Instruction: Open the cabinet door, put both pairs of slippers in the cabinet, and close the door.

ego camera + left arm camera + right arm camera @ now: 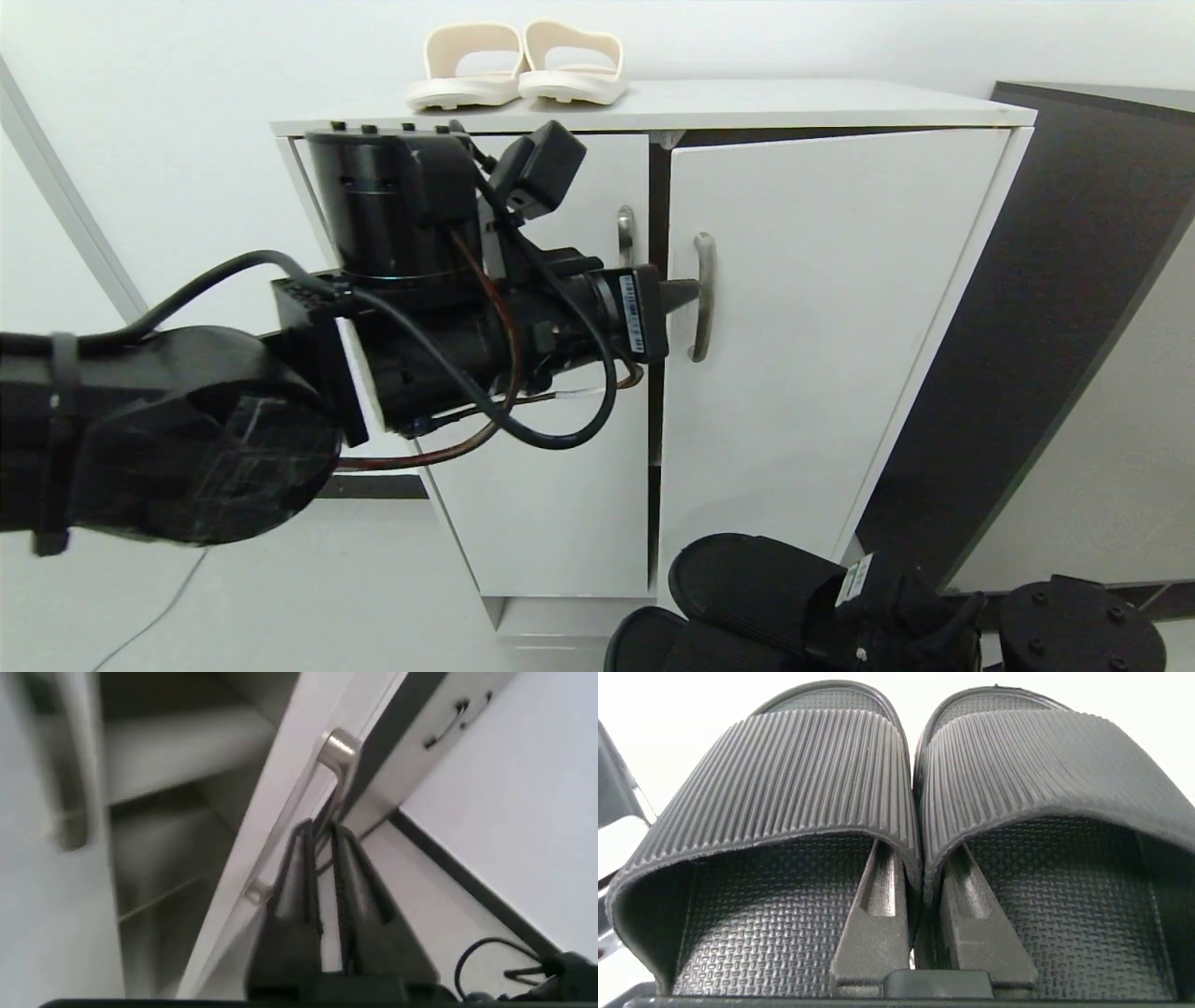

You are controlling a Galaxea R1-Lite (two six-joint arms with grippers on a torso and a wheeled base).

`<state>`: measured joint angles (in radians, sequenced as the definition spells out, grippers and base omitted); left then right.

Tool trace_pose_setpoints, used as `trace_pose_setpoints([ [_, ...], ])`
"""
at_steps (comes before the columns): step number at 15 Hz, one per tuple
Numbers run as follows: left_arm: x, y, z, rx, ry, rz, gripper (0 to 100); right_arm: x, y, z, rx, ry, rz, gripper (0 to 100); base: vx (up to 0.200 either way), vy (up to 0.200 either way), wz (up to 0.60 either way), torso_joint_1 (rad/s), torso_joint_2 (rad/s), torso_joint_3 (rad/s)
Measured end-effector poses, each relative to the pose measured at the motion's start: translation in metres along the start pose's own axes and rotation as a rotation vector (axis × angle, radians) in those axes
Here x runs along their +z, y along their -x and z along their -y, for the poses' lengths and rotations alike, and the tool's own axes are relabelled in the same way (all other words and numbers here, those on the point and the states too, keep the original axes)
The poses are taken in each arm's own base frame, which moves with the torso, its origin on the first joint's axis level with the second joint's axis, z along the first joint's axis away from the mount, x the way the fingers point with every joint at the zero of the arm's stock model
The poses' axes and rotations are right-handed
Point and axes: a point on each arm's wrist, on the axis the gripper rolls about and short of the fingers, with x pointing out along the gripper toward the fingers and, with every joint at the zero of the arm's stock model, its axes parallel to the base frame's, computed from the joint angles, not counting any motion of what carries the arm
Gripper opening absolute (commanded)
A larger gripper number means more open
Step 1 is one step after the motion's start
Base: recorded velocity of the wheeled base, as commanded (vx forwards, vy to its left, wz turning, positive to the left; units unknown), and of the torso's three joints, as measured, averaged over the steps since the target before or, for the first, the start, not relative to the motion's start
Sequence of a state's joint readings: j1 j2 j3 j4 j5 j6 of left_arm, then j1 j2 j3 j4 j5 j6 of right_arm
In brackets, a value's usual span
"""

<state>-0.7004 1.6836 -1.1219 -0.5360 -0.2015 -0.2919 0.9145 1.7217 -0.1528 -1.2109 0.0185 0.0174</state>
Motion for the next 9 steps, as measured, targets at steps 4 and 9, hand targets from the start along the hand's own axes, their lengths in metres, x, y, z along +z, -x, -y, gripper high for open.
trace_pose_setpoints([
  [4,-0.007,0.037,0.009,-0.011,0.009,-0.009,0,-0.002,0.003,-0.003,0.011,0.006,-0.005,0,0.000,0.000,0.00,0.000,0.00,0.000],
  [9,0.011,0.042,-0.021,-0.010,0.046,0.023,0,-0.002,0.003,-0.005,0.019,0.009,-0.005,0,0.000,0.000,0.00,0.000,0.00,0.000],
])
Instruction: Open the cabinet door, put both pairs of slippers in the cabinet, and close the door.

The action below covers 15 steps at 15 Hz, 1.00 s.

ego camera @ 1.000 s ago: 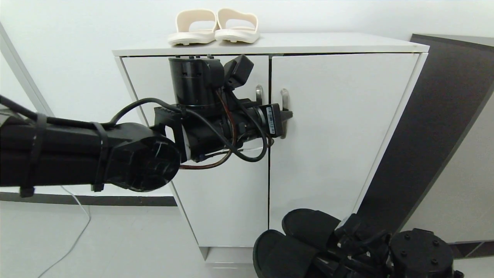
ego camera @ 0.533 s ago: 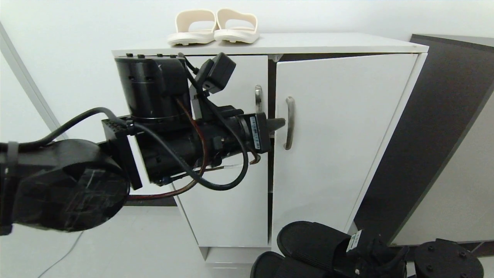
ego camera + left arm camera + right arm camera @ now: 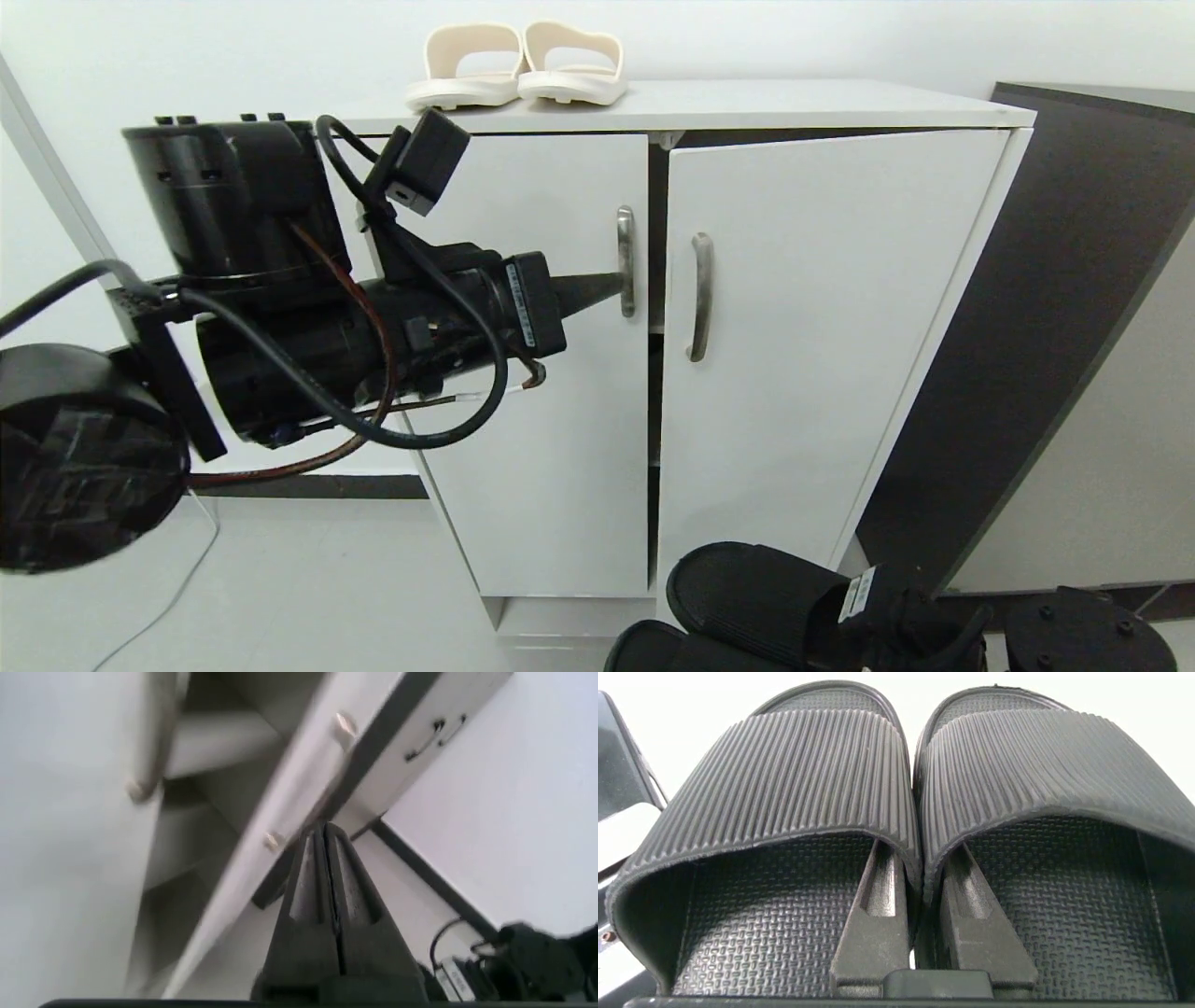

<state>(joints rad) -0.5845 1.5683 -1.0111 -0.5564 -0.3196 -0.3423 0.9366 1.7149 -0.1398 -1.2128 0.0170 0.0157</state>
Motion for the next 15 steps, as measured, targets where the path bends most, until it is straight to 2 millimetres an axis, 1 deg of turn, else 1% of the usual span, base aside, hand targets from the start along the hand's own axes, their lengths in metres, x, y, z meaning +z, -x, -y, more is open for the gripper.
trace_pose_setpoints([
  [2,0.007,-0.011,-0.014,0.024,-0.001,0.025,0,0.000,0.000,0.000,0.001,0.006,-0.001,0,0.000,0.000,0.00,0.000,0.00,0.000],
  [5,0.010,-0.024,-0.022,0.030,0.000,0.031,0,0.001,-0.001,-0.002,0.008,0.032,0.002,0,0.000,0.000,0.00,0.000,0.00,0.000],
  [11,0.015,-0.045,-0.020,0.004,-0.008,0.040,0,0.000,-0.001,-0.003,0.012,0.034,-0.001,0,0.000,0.000,0.00,0.000,0.00,0.000],
  [15,0.010,-0.058,-0.015,-0.022,-0.007,0.029,0,-0.001,0.000,-0.005,0.023,0.036,-0.004,0,0.000,0.000,0.00,0.000,0.00,0.000],
])
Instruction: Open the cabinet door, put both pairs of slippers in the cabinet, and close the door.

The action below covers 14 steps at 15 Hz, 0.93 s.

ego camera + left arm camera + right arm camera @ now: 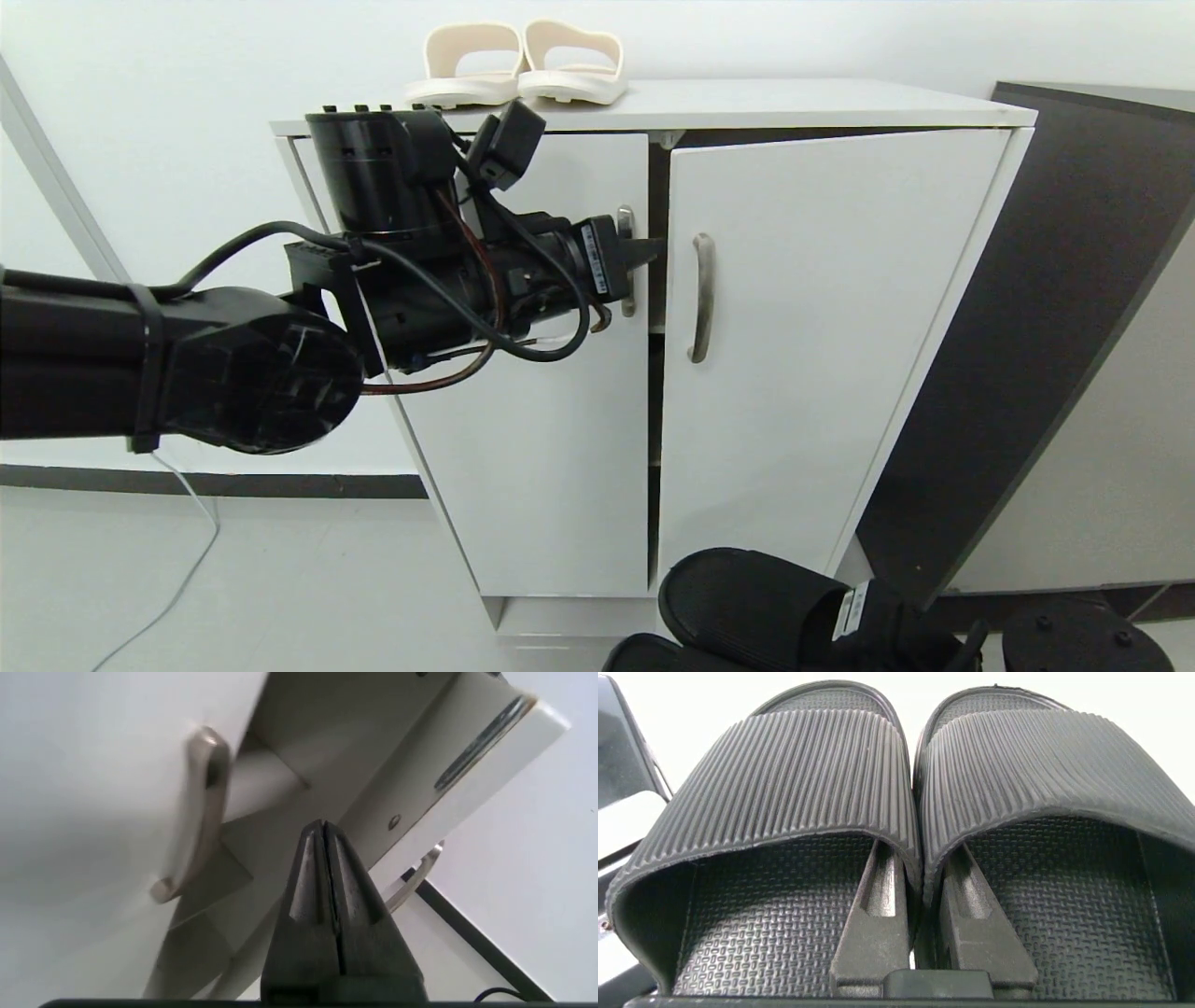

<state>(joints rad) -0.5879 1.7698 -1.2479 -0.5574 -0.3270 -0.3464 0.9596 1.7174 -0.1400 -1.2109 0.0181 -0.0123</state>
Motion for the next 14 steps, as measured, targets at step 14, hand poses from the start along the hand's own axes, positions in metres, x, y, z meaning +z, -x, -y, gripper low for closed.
trace_pose_setpoints([
  [14,-0.036,-0.009,0.079,-0.171,0.010,-0.103,0,-0.011,0.005,-0.023,0.107,0.031,-0.048,0,-0.143,0.000,0.00,0.001,0.00,0.002],
])
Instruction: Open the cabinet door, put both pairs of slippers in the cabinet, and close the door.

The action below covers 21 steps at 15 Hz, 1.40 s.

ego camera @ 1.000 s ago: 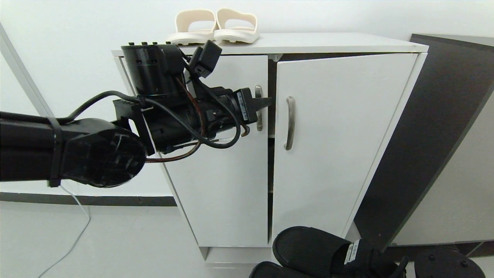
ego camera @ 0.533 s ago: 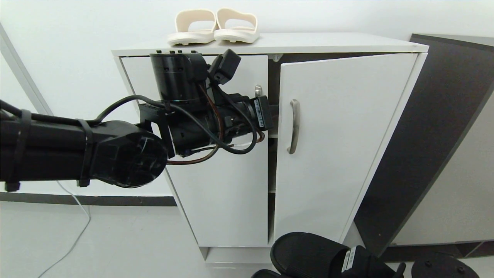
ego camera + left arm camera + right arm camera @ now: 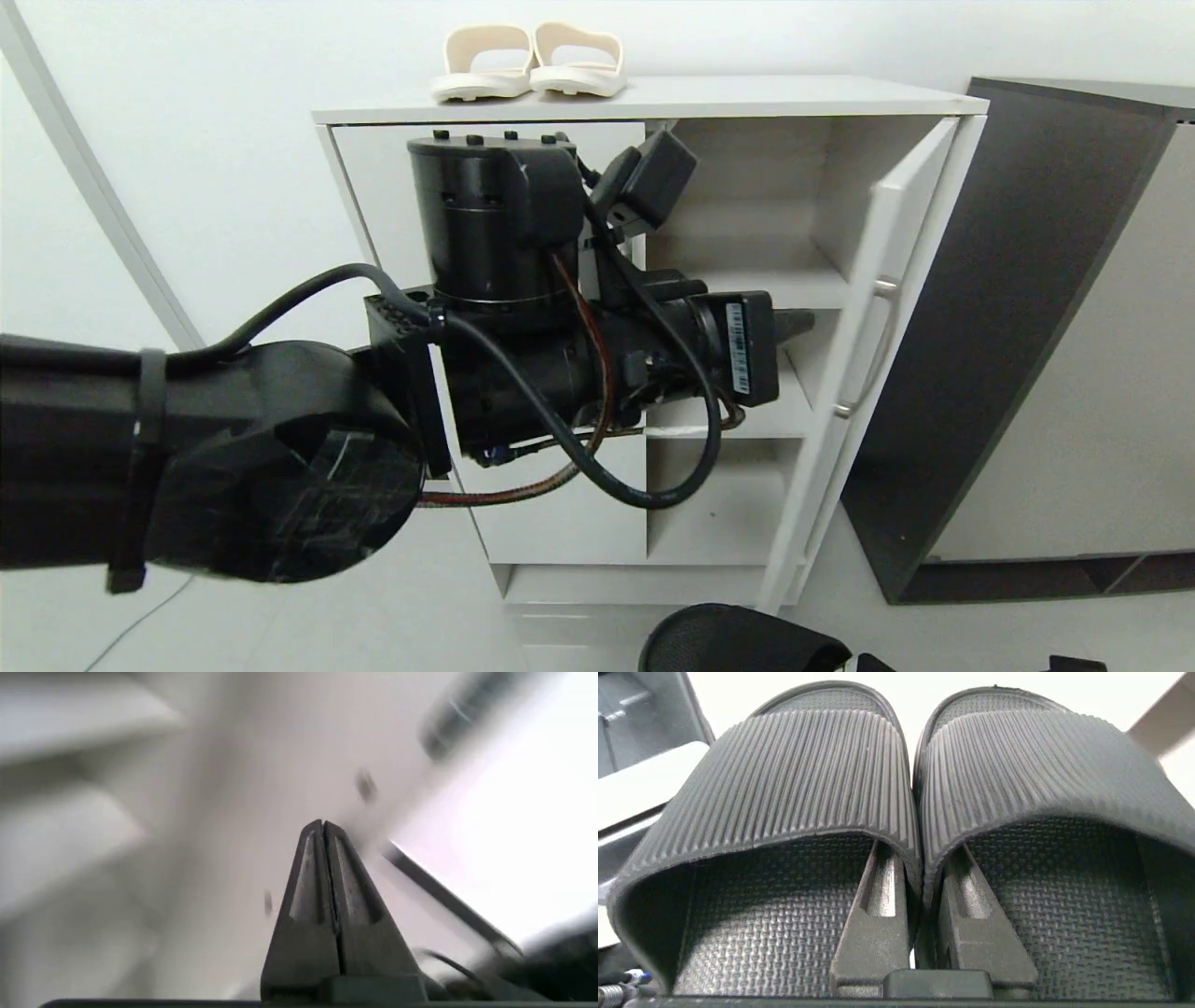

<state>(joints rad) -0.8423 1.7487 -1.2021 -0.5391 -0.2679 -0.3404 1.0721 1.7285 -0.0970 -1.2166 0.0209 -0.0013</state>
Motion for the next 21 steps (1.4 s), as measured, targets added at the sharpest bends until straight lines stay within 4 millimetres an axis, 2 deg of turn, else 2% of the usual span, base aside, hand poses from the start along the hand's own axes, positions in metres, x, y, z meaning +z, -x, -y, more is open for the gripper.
trace_pose_setpoints([
  [2,-0.001,0.001,0.007,-0.015,-0.003,0.006,0,0.001,-0.001,-0.001,0.001,-0.009,0.008,0,-0.200,0.000,0.00,0.007,0.01,0.005],
  [4,0.001,0.006,-0.003,0.038,-0.022,0.033,0,0.004,-0.006,0.004,-0.034,-0.050,0.021,0,0.000,0.000,0.00,0.000,0.00,0.000],
  [5,0.004,0.012,-0.014,0.113,-0.048,0.058,0,0.007,-0.010,0.012,-0.096,-0.079,0.033,0,0.000,0.000,0.00,0.000,0.00,0.000],
  [7,0.006,0.036,-0.029,0.278,-0.103,0.087,0,0.018,-0.023,0.042,-0.292,-0.142,0.080,0,0.000,0.000,0.00,0.000,0.00,0.000],
  [10,0.016,0.097,-0.021,0.452,-0.159,0.149,0,0.037,-0.036,0.093,-0.584,-0.224,0.159,0,0.000,0.000,0.00,0.000,0.00,0.000],
  [11,0.020,0.129,-0.014,0.521,-0.177,0.177,0,0.042,-0.040,0.104,-0.681,-0.253,0.176,0,0.000,0.000,0.00,0.000,0.00,0.000],
  [13,0.019,0.200,0.000,0.699,-0.204,0.212,0,0.049,-0.048,0.116,-0.767,-0.278,0.171,0,0.000,0.000,0.00,0.000,0.00,0.000],
  [15,-0.004,0.272,0.025,0.908,-0.230,0.240,0,0.057,-0.056,0.123,-0.789,-0.283,0.155,0,0.000,0.000,0.00,0.000,0.00,0.000],
  [17,-0.050,0.323,0.051,1.105,-0.250,0.265,0,0.060,-0.060,0.126,-0.809,-0.285,0.162,0,0.000,0.000,0.00,0.000,0.00,0.000],
  [19,-0.111,0.345,0.060,1.254,-0.255,0.255,0,0.060,-0.062,0.126,-0.816,-0.284,0.160,0,0.000,0.000,0.00,0.000,0.00,0.000],
  [20,-0.144,0.349,0.057,1.312,-0.249,0.236,0,0.060,-0.062,0.125,-0.813,-0.281,0.157,0,0.000,0.000,0.00,0.000,0.00,0.000],
  [21,-0.165,0.350,0.052,1.346,-0.255,0.243,0,0.060,-0.063,0.125,-0.814,-0.281,0.156,0,0.000,0.000,0.00,0.000,0.00,0.000],
])
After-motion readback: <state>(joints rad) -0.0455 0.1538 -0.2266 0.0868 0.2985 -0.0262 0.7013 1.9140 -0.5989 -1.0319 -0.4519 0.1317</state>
